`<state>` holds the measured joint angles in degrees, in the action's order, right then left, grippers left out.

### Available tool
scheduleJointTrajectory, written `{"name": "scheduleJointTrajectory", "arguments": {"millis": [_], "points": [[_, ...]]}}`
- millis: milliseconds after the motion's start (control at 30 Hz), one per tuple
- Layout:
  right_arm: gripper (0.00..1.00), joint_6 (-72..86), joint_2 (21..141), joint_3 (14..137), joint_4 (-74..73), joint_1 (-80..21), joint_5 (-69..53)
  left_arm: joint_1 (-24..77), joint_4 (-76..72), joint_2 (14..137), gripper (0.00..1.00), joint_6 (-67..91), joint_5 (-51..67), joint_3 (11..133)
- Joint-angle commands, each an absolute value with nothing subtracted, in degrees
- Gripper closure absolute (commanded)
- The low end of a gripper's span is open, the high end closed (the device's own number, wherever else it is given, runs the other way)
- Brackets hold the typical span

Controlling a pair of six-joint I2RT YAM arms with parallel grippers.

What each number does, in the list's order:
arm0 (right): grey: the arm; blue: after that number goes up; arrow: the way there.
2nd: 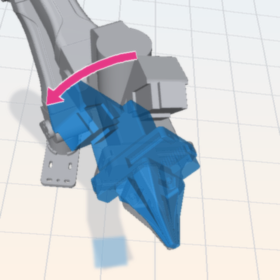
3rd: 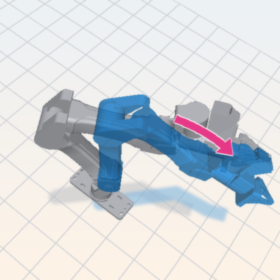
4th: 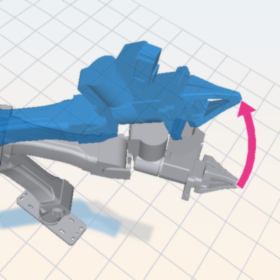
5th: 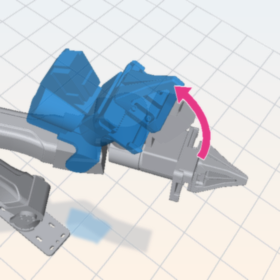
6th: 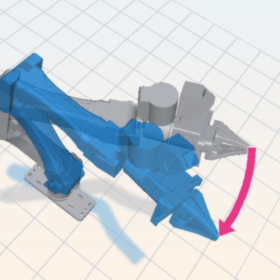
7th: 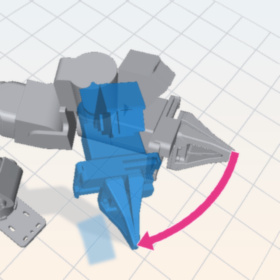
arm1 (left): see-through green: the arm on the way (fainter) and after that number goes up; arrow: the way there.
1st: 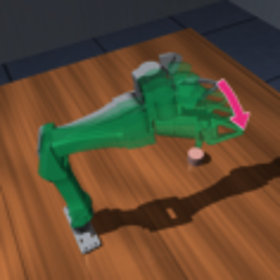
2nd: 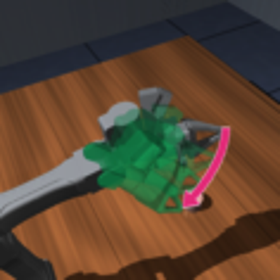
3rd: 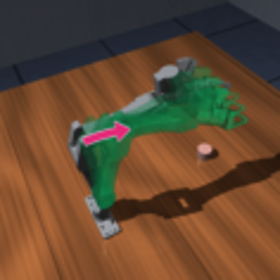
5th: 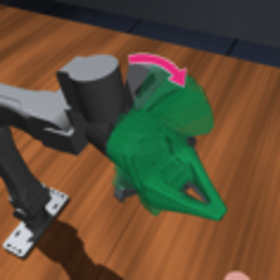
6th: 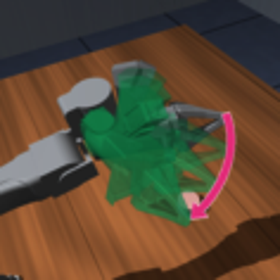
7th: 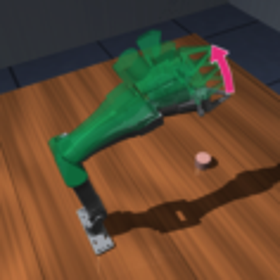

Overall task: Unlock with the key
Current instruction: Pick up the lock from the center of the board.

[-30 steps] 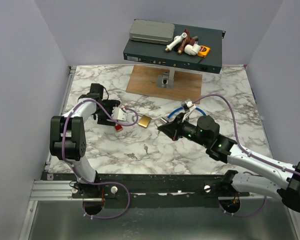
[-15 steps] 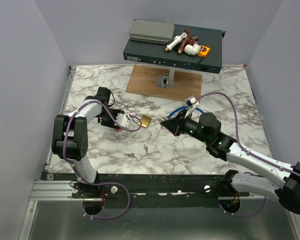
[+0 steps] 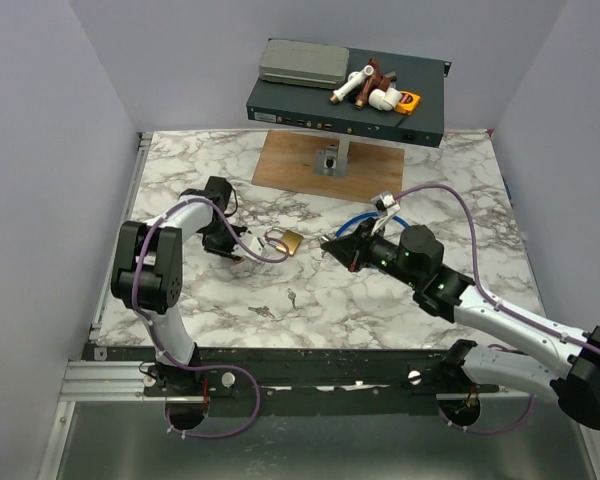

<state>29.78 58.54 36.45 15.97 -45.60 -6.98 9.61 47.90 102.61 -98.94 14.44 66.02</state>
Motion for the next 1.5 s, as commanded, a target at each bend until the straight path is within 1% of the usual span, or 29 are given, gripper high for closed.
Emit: {"name": "scheduleJointTrajectory", "arguments": {"millis": [0,33,100,167,200,233,433,733,833,967,1067,1167,1300,1467], "points": [[0.99,30.23,57.01,35.39,17.62,-45.01,-7.64,10.16,51.35,105.01,0.67,-98.51,14.11,68.59],[0.99,30.39,56.89,35.29,17.58,-45.01,-7.52,10.19,51.83,105.19,0.72,-98.31,14.08,68.94],[0.99,30.71,56.45,35.12,17.49,-44.89,-7.46,10.27,52.86,105.05,0.86,-98.34,14.27,69.1],[0.99,30.93,56.11,35.06,17.41,-44.91,-7.47,10.43,54.04,104.46,0.96,-98.44,14.34,69.09],[0.99,30.88,55.97,35.11,17.17,-44.87,-7.47,10.52,54.58,103.91,0.99,-98.31,14.56,69.0],[0.99,30.86,55.82,35.18,16.99,-44.92,-7.43,10.55,54.87,103.27,1.0,-97.99,15.13,68.95],[0.99,30.69,54.74,35.71,15.5,-44.83,-7.88,11.62,58.64,97.71,1.0,-92.64,18.49,71.41],[0.99,30.19,49.35,35.84,9.94,-44.74,-5.4,19.86,63.12,86.56,1.0,-77.17,26.64,70.49],[0.99,30.11,48.0,36.39,7.44,-44.74,-5.14,20.15,64.06,83.08,1.0,-73.07,31.62,71.96],[0.99,28.74,48.03,39.59,3.36,-44.74,-7.78,20.12,64.75,75.24,1.0,-75.66,36.69,74.1],[0.99,25.99,49.36,44.16,-3.2,-44.74,-10.78,20.13,67.81,70.55,1.0,-75.91,42.52,80.12],[0.99,23.54,48.99,47.1,-6.18,-44.74,-13.47,20.17,70.28,64.76,1.0,-77.16,49.21,83.36],[0.99,21.61,47.96,48.68,-7.76,-44.74,-14.05,20.47,67.89,55.85,1.0,-80.36,57.32,81.95],[0.99,20.07,47.61,49.82,-7.9,-44.73,-15.04,21.99,58.13,46.98,1.0,-78.36,63.12,76.31]]}}
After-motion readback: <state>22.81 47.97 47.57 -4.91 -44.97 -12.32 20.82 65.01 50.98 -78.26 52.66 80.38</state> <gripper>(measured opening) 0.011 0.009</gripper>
